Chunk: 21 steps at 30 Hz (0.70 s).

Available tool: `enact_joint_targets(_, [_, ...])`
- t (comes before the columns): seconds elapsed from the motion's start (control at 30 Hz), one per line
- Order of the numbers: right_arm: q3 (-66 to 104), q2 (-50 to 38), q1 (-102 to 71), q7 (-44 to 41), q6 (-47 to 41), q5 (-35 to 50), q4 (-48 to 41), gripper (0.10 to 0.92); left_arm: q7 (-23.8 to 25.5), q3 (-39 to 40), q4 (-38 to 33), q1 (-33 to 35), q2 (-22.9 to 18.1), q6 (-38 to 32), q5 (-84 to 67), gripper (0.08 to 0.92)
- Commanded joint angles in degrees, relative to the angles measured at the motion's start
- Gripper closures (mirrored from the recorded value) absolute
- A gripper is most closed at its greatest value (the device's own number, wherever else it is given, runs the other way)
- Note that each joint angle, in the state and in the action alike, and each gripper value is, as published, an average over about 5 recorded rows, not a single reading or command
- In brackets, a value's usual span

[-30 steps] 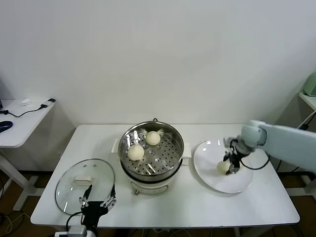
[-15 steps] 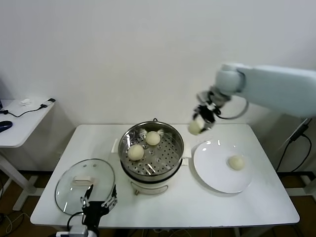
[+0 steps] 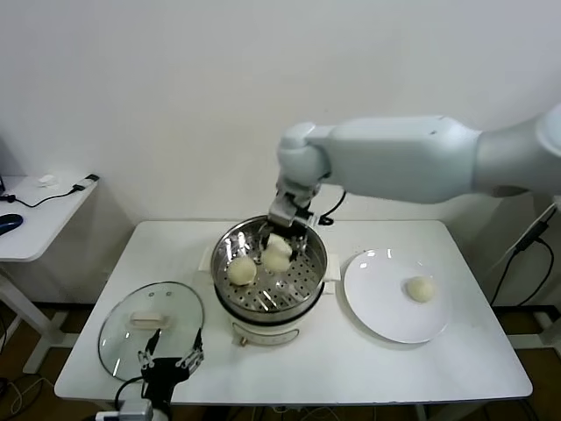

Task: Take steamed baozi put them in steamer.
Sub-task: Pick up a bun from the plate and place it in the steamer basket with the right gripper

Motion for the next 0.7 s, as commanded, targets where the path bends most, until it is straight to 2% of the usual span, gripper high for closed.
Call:
enact_joint_targets(0.03, [0.89, 5.28, -9.94, 0.88, 8.37, -6.86, -3.33, 0.389, 0.04, -0.13, 0.11, -0.10, -0.18, 0.32, -0.05, 0.177])
enact_joint_targets(0.43, [1.21, 5.66, -12.13, 2.08, 8.15, -8.16, -6.37, 0.379, -0.10, -0.17, 0.08, 0.19, 0.02, 0.17, -0.11, 0.177])
enact_joint_targets(0.57, [1.96, 5.01, -10.38, 2.76, 8.02, -7.66, -6.35, 0.306, -0.17, -0.16, -0.04, 0.20, -0.02, 0.15, -0.12, 0.177])
enact_joint_targets(0.7, [2.64, 3.24, -6.25, 1.15, 7.81, -3.71, -5.58, 0.220, -0.20, -0.03, -0.19, 0.38, -0.09, 0.06, -0.01, 0.177])
